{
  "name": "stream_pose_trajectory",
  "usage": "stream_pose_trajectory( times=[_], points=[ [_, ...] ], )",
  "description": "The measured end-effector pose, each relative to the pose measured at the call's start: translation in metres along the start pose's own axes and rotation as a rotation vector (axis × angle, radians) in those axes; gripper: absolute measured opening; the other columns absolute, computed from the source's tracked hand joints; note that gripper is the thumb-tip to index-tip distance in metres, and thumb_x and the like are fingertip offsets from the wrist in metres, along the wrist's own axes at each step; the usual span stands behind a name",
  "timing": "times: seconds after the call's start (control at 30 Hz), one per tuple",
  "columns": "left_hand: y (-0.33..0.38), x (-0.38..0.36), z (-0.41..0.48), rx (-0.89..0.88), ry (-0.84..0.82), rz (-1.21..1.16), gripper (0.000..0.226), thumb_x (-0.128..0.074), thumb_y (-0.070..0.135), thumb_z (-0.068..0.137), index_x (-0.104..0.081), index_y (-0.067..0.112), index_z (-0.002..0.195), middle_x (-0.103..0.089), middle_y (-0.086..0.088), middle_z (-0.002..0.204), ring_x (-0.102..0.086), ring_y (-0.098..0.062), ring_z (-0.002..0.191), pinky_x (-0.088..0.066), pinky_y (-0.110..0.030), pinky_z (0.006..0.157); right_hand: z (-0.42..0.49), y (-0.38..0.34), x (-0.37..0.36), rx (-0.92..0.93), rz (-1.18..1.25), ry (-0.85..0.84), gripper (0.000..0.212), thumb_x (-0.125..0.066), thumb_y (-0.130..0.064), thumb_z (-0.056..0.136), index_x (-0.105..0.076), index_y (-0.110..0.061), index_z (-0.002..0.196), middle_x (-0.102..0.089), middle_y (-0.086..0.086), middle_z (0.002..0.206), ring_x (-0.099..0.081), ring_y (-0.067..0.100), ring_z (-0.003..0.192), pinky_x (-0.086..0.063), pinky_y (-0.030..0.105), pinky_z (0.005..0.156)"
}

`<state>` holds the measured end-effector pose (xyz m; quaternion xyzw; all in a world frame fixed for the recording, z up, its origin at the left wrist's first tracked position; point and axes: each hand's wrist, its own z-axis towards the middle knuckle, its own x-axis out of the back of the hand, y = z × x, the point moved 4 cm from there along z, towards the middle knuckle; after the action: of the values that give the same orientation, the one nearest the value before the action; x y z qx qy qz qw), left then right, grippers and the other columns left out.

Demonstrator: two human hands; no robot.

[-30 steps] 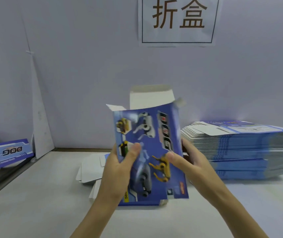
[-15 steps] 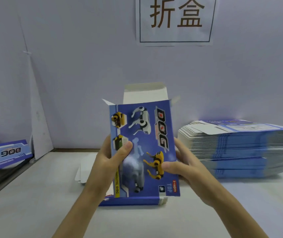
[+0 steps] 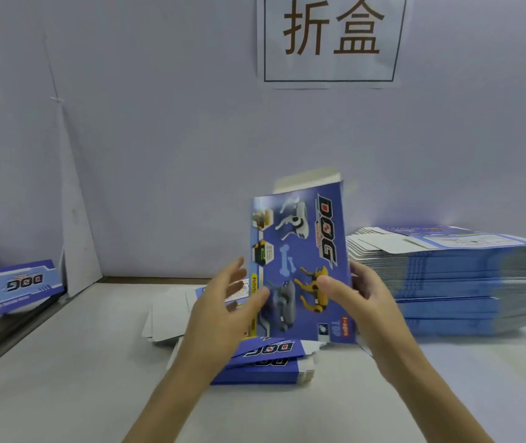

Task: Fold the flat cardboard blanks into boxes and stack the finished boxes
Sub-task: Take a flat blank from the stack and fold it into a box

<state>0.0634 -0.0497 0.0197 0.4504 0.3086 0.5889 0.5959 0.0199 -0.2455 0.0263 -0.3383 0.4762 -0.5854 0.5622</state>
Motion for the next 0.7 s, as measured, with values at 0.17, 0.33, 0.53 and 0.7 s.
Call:
stream_pose_trajectory(
  times=[0.17,0.33,0.53,0.7],
  points=[
    [0.000,-0.023,-0.010,0.030,-0.130,-0.173,0.081,-0.077,0.063,0.053,-0.042,0.058,0.126,-0.058,0.022,0.124,-0.061,-0.002,0.110,-0.053,-0.023,0.086,-0.012,-0.006,-0.020,0.243,-0.143,-0.072,0.056,-0.064,-0.051,0.077,-0.053,-0.035,0.129,-0.069,-0.018,0.113,-0.065,0.004,0.108,-0.052,0.017,0.083],
    [-0.010,-0.007,0.000,0.221,-0.107,-0.599,0.059,-0.069,0.041,0.069,-0.059,0.022,0.124,-0.073,0.000,0.107,-0.071,-0.015,0.092,-0.059,-0.032,0.063,-0.011,-0.016,-0.018,0.354,-0.350,-0.221,0.030,-0.062,-0.033,0.088,-0.070,-0.033,0.116,-0.062,-0.014,0.127,-0.054,0.009,0.125,-0.047,0.030,0.100],
    [-0.013,-0.011,-0.002,0.251,-0.289,-0.657,0.065,-0.063,0.057,0.081,-0.055,0.019,0.132,-0.070,-0.008,0.113,-0.069,-0.026,0.101,-0.058,-0.041,0.078,-0.009,-0.008,-0.015,0.427,-0.526,-0.189,0.035,-0.056,-0.012,0.097,-0.063,-0.038,0.119,-0.055,-0.016,0.139,-0.038,-0.003,0.137,-0.030,0.039,0.117],
    [-0.030,-0.020,-0.005,0.410,-0.207,-0.424,0.093,-0.087,0.045,0.060,-0.044,0.021,0.139,-0.068,-0.013,0.105,-0.070,-0.017,0.092,-0.056,-0.035,0.069,-0.018,0.000,-0.032,0.490,-0.645,-0.346,0.034,-0.052,-0.008,0.091,-0.074,-0.028,0.108,-0.058,-0.023,0.133,-0.040,-0.001,0.137,-0.027,0.025,0.117]
  ],
)
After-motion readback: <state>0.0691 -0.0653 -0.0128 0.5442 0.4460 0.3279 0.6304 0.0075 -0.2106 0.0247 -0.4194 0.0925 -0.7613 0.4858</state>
